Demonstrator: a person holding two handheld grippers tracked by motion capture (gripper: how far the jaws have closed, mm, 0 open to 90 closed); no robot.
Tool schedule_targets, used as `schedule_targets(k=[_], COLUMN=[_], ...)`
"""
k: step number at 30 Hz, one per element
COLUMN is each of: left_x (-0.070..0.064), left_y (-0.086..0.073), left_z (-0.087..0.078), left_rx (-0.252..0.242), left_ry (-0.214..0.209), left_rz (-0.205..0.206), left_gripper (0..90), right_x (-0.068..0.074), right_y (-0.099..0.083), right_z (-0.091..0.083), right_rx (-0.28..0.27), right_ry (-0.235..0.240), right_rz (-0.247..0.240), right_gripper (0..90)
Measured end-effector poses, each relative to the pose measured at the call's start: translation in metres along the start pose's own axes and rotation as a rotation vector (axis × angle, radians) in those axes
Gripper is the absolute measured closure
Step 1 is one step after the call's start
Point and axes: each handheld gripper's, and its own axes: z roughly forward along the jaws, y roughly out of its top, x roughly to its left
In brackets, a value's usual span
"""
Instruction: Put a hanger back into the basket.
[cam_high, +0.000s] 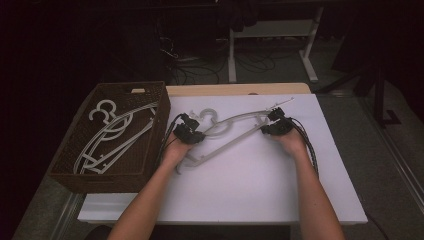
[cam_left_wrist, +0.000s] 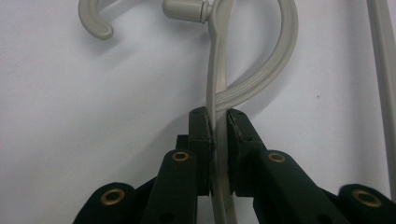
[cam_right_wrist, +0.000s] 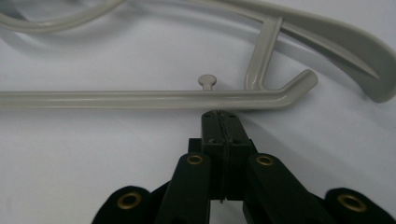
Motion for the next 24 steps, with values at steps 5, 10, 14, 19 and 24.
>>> schedule_targets(k=[5,10,14,19,24], left_x=[-0.001,-0.004,-0.006,-0.005,-0.001], left_y=[0.005,0.019,0.033,0.049,0.059], left_z=[-0.012,-0.033,-0.055,-0.085,-0.116], left_rx=[-0.03,-0.061,-0.071,-0.093,-0.117], left_ry=[-0.006,0.0,0.012,0.018,0.006], left_rz=[-0.019,-0.022,-0.018,-0.022,-0.035], left_gripper=[82.1,82.2,82.2,82.1,82.1], right_x=[0.002,0.008,0.015,0.024,0.032], right_y=[0.0,-0.009,-0.022,-0.036,-0.049], right_z=[-0.028,-0.053,-0.066,-0.077,-0.082], right_rx=[-0.058,-0.094,-0.111,-0.132,-0.135], right_ry=[0.04,0.061,0.072,0.065,0.061], right_rz=[0.004,0.002,-0.004,-0.015,-0.051], right_gripper=[70.9,53.1,39.2,22.0,12.7])
